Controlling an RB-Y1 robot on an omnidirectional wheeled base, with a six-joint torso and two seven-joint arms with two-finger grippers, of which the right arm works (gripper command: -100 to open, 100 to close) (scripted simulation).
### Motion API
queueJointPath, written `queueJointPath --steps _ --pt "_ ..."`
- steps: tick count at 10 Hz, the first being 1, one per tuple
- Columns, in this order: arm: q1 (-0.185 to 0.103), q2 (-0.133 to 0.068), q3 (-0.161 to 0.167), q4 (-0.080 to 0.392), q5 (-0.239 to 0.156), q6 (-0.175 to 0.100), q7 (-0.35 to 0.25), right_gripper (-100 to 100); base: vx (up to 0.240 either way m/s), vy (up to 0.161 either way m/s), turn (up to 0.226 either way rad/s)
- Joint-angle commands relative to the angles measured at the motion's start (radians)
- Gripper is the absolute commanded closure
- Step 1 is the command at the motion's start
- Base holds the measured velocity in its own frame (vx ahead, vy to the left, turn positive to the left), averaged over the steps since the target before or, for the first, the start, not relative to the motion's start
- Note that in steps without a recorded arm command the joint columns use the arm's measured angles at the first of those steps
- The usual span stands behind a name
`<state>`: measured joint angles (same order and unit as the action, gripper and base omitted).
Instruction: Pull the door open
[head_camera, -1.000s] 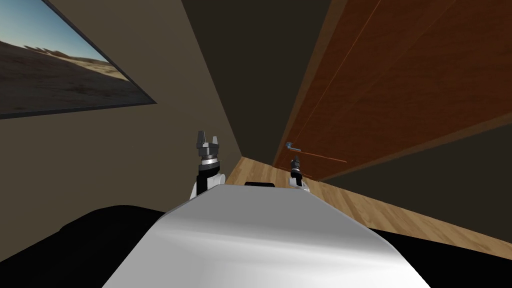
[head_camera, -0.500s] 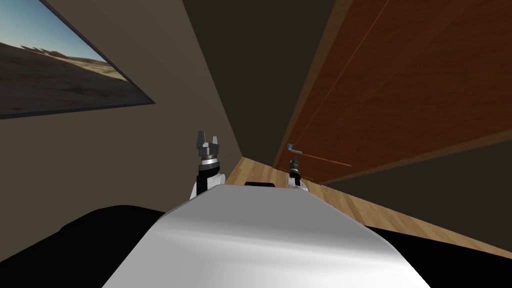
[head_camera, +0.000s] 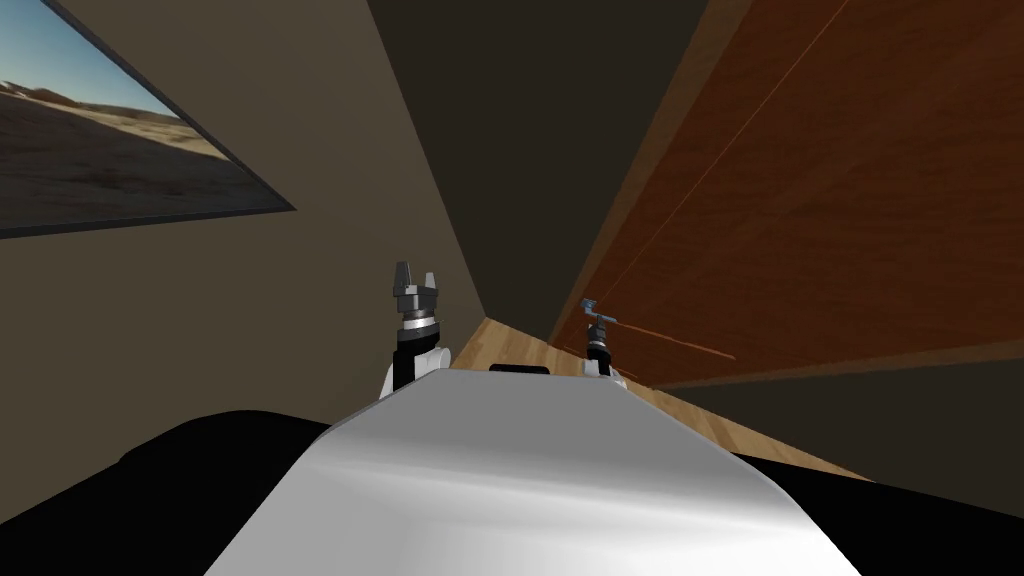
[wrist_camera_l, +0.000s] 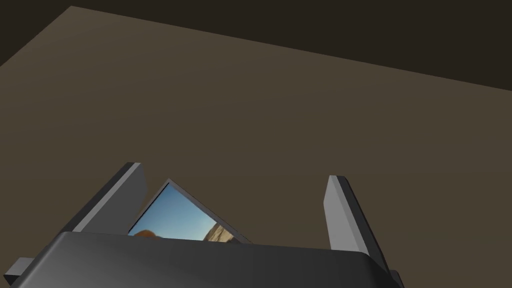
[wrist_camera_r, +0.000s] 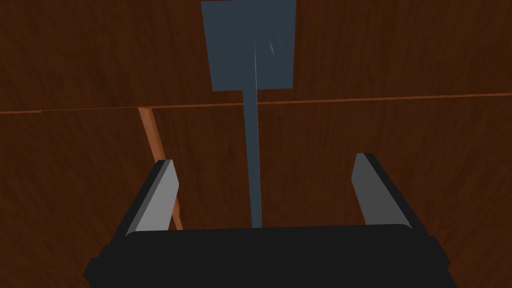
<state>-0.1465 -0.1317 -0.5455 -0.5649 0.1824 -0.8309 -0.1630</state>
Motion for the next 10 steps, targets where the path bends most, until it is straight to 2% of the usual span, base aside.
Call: queueJointPath --steps 1,3,4,5,10 --pt "0.022 -0.01 -0.003 -0.017 -0.005 0.003 -0.017 -100 0.219 -0.026 0.102" --pt "0.029 -0.025 -0.007 -0.012 -0.011 -0.001 -0.028 -100 0.17 -0.023 0.062" --pt "0.032 -0.017 -0.005 -0.024 -0.009 0.005 -0.026 -100 0.053 -0.003 0.007" --pt "0.032 -0.017 -0.005 -0.024 -0.009 0.005 -0.026 100 0.0 0.0 0.0" --pt "0.032 -0.017 -0.005 -0.024 -0.009 0.005 -0.026 100 -0.011 0.001 0.002"
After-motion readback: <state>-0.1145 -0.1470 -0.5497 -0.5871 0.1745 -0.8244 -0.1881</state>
